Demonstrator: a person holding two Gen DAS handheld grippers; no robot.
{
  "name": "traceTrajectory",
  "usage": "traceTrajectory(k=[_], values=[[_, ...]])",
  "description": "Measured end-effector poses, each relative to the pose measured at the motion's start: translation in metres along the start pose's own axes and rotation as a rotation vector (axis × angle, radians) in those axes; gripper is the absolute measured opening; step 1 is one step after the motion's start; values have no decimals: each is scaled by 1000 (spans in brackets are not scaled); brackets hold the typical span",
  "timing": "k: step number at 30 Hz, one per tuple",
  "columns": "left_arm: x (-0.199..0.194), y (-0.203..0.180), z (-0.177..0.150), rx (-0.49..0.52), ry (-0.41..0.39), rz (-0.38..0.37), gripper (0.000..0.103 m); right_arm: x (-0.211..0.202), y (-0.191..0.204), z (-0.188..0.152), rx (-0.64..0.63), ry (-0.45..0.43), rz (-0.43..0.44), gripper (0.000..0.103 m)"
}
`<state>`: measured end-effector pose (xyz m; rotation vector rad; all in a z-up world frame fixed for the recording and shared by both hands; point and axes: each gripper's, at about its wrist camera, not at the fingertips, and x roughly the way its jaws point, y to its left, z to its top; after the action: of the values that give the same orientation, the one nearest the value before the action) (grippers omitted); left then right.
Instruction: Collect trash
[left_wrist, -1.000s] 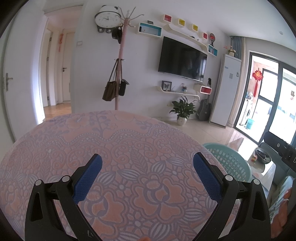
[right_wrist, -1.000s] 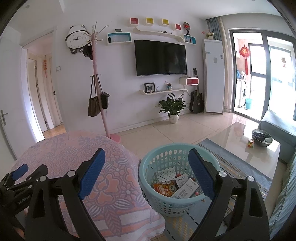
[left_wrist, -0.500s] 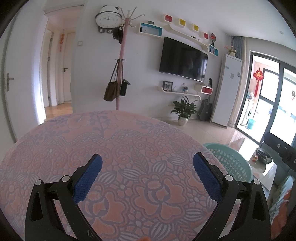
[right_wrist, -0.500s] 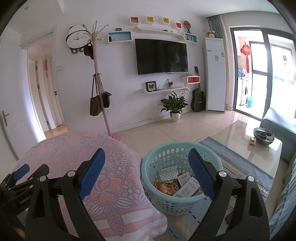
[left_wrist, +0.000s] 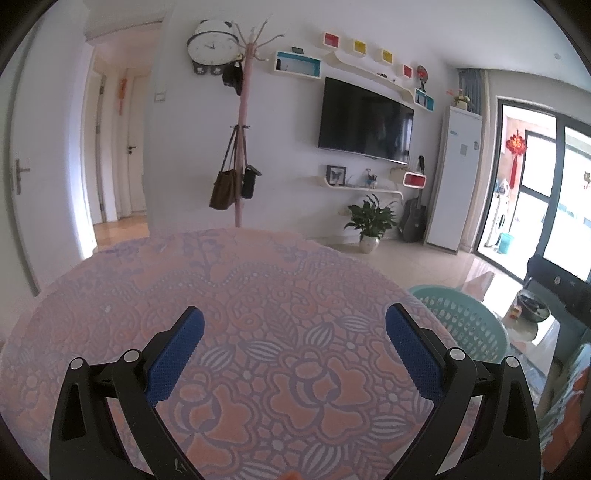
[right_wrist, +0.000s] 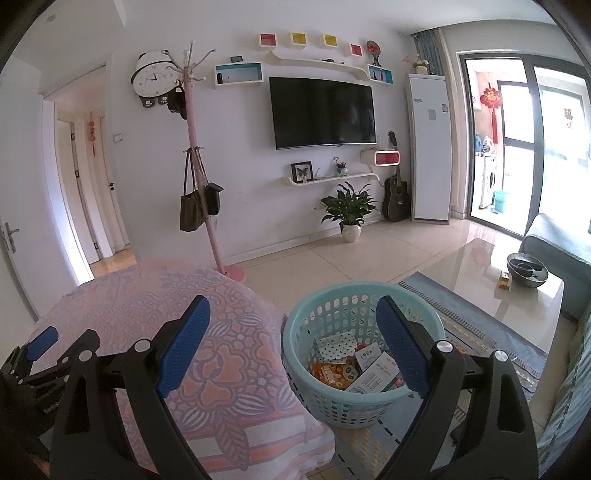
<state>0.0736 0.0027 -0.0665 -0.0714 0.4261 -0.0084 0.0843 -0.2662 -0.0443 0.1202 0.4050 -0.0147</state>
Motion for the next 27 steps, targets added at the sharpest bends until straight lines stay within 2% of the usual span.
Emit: traceTrajectory(k=[3, 10, 20, 27], values=[[-7, -5, 4, 29, -3, 17, 95, -1, 2, 4, -29, 5, -43, 87], [-36, -10, 16, 57, -31, 32, 95, -6, 0, 9, -22, 17, -47, 87], [-75, -20, 24, 53, -38, 70, 95, -20, -3, 23, 2, 20, -6, 87], [-104, -25, 32, 43, -74, 96, 95, -33, -9, 25, 22, 17, 30, 87]])
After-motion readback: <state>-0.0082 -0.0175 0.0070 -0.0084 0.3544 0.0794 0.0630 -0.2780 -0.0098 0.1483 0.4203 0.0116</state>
